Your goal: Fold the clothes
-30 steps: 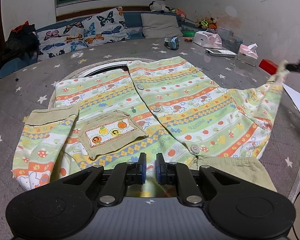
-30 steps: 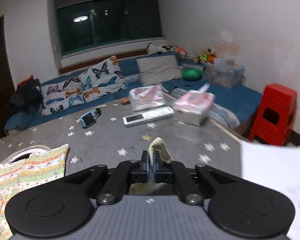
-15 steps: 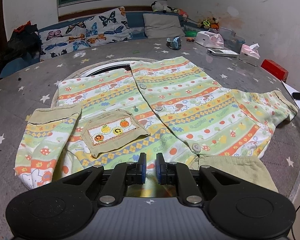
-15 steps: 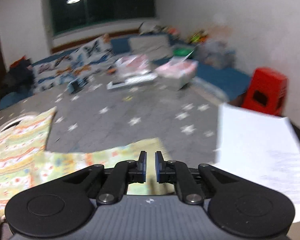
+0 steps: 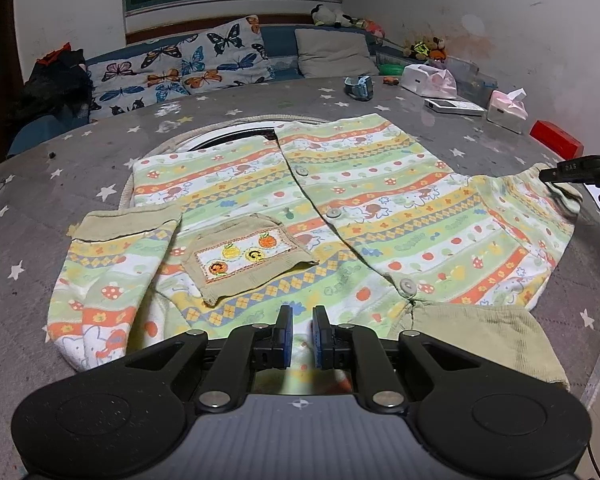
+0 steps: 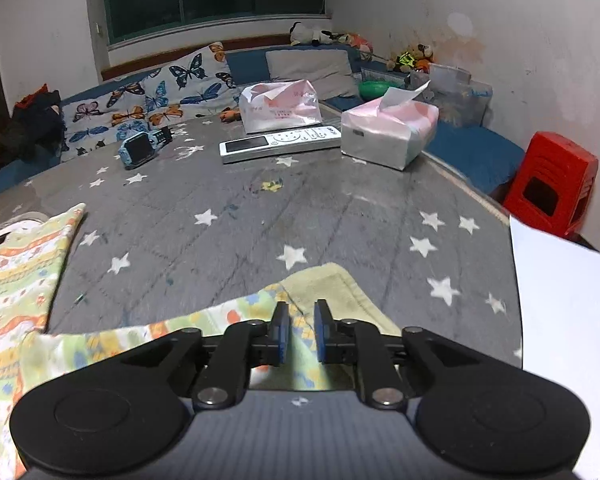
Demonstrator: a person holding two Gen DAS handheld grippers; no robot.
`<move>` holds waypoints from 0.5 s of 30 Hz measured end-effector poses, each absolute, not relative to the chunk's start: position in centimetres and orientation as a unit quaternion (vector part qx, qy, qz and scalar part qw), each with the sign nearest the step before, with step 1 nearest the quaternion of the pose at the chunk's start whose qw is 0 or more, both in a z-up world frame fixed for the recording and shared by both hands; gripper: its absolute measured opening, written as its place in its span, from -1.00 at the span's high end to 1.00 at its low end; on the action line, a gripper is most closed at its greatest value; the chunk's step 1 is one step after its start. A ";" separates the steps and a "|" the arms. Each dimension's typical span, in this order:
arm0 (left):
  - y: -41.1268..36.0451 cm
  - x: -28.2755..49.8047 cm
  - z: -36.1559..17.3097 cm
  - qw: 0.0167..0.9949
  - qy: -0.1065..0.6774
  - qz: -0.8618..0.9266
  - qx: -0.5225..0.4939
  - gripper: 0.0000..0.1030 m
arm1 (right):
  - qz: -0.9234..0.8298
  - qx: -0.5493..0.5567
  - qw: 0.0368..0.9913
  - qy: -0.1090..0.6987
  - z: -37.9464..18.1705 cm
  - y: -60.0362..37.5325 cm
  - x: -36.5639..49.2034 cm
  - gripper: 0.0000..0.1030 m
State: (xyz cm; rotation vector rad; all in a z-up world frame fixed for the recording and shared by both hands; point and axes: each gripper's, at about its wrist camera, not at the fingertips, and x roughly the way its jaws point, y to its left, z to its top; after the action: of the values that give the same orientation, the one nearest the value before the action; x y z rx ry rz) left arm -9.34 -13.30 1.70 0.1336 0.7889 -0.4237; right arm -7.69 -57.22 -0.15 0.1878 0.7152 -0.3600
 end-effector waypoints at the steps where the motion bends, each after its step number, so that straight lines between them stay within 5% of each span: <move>1: -13.1 -9.4 1.9 0.900 0.381 -0.204 0.062 0.76 | -0.175 0.088 0.917 0.348 -0.2 -57.2 -7.4 0.51; 8: -11.7 -8.5 3.8 0.919 0.355 -0.161 0.063 0.73 | -0.169 0.077 0.920 0.345 0.0 -56.2 -7.7 0.05; 11: -11.2 -7.0 4.2 0.927 0.346 -0.133 0.064 0.39 | -0.161 0.077 0.922 0.343 0.3 -55.6 -7.8 -0.06; 15: -11.3 -4.5 4.0 0.930 0.344 -0.102 0.083 0.36 | -0.130 0.070 0.930 0.337 0.9 -53.7 -8.2 -0.39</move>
State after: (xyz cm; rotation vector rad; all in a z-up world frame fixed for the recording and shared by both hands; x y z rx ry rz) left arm -4.50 -11.29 3.97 0.1700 0.7043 -0.2093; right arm -8.17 -53.67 0.87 0.1428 0.6893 -0.2657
